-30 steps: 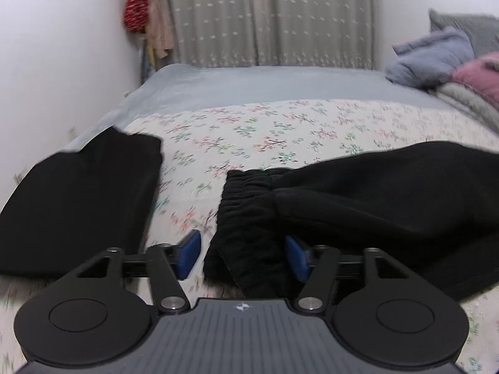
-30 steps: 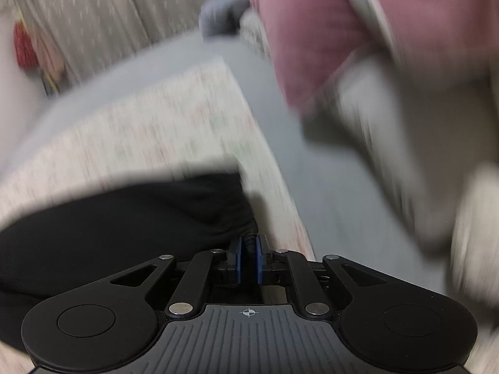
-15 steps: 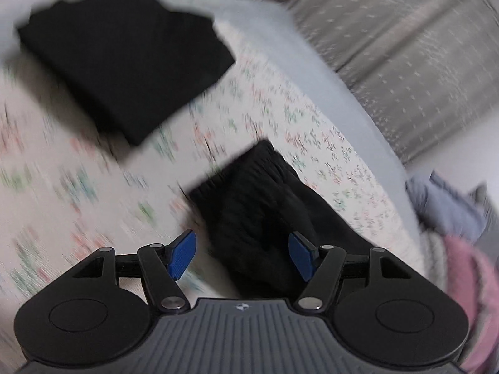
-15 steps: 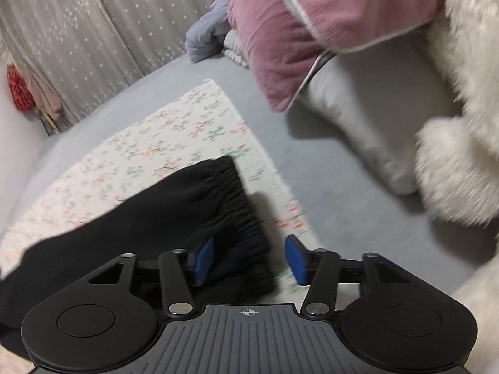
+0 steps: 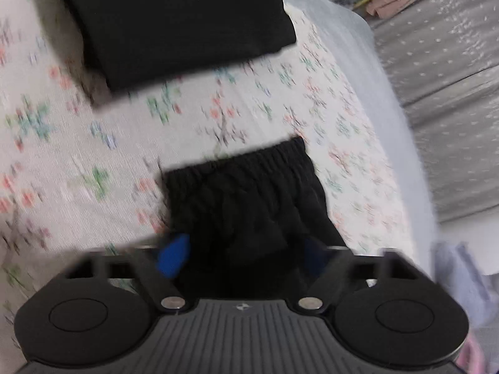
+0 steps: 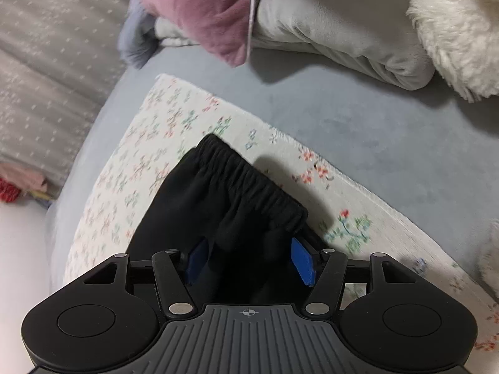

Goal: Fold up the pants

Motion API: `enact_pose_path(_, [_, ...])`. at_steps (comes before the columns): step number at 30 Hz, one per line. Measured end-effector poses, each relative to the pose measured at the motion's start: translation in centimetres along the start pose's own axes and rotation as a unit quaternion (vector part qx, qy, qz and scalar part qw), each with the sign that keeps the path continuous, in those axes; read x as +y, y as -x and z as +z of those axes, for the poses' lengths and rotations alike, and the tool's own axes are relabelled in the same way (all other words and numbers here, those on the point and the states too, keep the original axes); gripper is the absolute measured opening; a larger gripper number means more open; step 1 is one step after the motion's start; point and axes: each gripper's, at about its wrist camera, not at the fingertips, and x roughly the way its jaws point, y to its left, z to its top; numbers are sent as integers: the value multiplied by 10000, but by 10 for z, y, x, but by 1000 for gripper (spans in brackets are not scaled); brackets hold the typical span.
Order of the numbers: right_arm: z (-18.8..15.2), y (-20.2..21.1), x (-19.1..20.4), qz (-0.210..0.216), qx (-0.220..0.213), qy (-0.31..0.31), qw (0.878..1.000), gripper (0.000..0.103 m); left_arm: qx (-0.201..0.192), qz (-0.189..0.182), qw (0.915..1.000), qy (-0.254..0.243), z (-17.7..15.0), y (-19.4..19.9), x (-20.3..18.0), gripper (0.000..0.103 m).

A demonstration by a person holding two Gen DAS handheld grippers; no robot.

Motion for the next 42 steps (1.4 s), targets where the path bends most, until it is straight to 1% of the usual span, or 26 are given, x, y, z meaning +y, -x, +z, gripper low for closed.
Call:
enact_pose_path(1, [3, -5, 2, -67, -26, -70, 9999, 57, -89, 160, 9998, -128, 1, 0, -4, 38])
enact_pose_path(2, [5, -8, 4, -149, -54, -100, 9998, 51, -147, 47, 9996, -233, 5, 2, -6, 31])
enact_pose_path(3, [6, -12, 7, -265, -94, -62, 9996, 22, -185, -30, 9995, -237, 8, 5, -9, 28])
enact_pose_path(4, [7, -16, 8, -290, -80, -56, 9995, 13, -207, -120, 9994, -241, 12, 9, -12, 27])
enact_pose_path(6, [8, -14, 13, -208, -165, 6, 9996, 9, -322, -237, 9980, -491, 23, 19, -25, 26])
enact_pose_path(10, [23, 2, 42, 146, -437, 307, 9985, 6, -686, -483, 9921, -931, 53, 34, -83, 25])
enact_pose_path(12, [43, 7, 74, 472, -627, 437, 9960, 6, -864, -834, 9881, -956, 70, 43, -105, 25])
enact_pose_path(13, [52, 11, 93, 603, -738, 553, 9939, 6, -985, -1140, 9840, -952, 75, 50, -109, 25])
enact_pose_path(15, [67, 29, 126, 1023, -1135, 778, 9852, 6, -1256, -1748, 9704, -1099, 74, 62, -103, 25])
enact_pose_path(16, [69, 43, 135, 1305, -1334, 837, 9789, 5, -1339, -1965, 9624, -1313, 70, 66, -92, 25])
enact_pose_path(17, [66, 58, 136, 1581, -1466, 912, 9722, 5, -1374, -2039, 9565, -1568, 64, 66, -77, 25])
enact_pose_path(18, [59, 70, 131, 1709, -1529, 987, 9683, 5, -1317, -1951, 9555, -1778, 57, 62, -59, 25])
enact_pose_path(19, [50, 78, 120, 1719, -1501, 1046, 9680, 5, -1162, -1760, 9574, -1971, 50, 51, -38, 25])
enact_pose_path(21, [26, 77, 81, 1568, -1146, 1054, 9753, 5, -783, -1196, 9653, -2186, 37, 23, -1, 25])
enact_pose_path(22, [14, 68, 58, 1391, -907, 1012, 9809, 5, -533, -898, 9714, -2132, 30, 6, 19, 25])
enact_pose_path(23, [3, 53, 35, 1131, -636, 934, 9871, 5, -386, -775, 9746, -2066, 25, -3, 33, 25])
enact_pose_path(25, [-15, 16, -8, 604, -56, 587, 9964, 5, -441, -829, 9742, -2052, 17, -5, 50, 25])
enact_pose_path(26, [-22, 2, -23, 421, 157, 472, 9979, 5, -472, -835, 9733, -2088, 16, -1, 51, 25])
enact_pose_path(27, [-27, -7, -31, 377, 236, 457, 9980, 5, -497, -815, 9717, -2162, 16, 4, 48, 25])
enact_pose_path(29, [-28, -8, -35, 451, 202, 481, 9976, 4, -586, -798, 9678, -2316, 18, 11, 40, 25])
enact_pose_path(32, [-23, -3, -18, 287, 189, 908, 9953, 6, -642, -797, 9673, -2321, 18, 19, 36, 25])
enact_pose_path(34, [-21, 4, -12, 250, 128, 1050, 9941, 6, -569, -667, 9669, -2396, 18, 17, 35, 26])
enact_pose_path(37, [-28, 10, -18, 236, 65, 1131, 9933, 6, -250, -249, 9676, -2500, 12, 7, 39, 27])
enact_pose_path(38, [-31, 10, -23, 214, 95, 1161, 9930, 6, -180, -238, 9694, -2436, 12, 9, 42, 27])
enact_pose_path(40, [-31, 4, -23, 203, 109, 1209, 9924, 6, -235, -367, 9691, -2426, 13, 17, 42, 28])
enact_pose_path(42, [-33, 9, -19, 176, -38, 1284, 9916, 6, -289, -507, 9687, -2411, 16, 23, 40, 29])
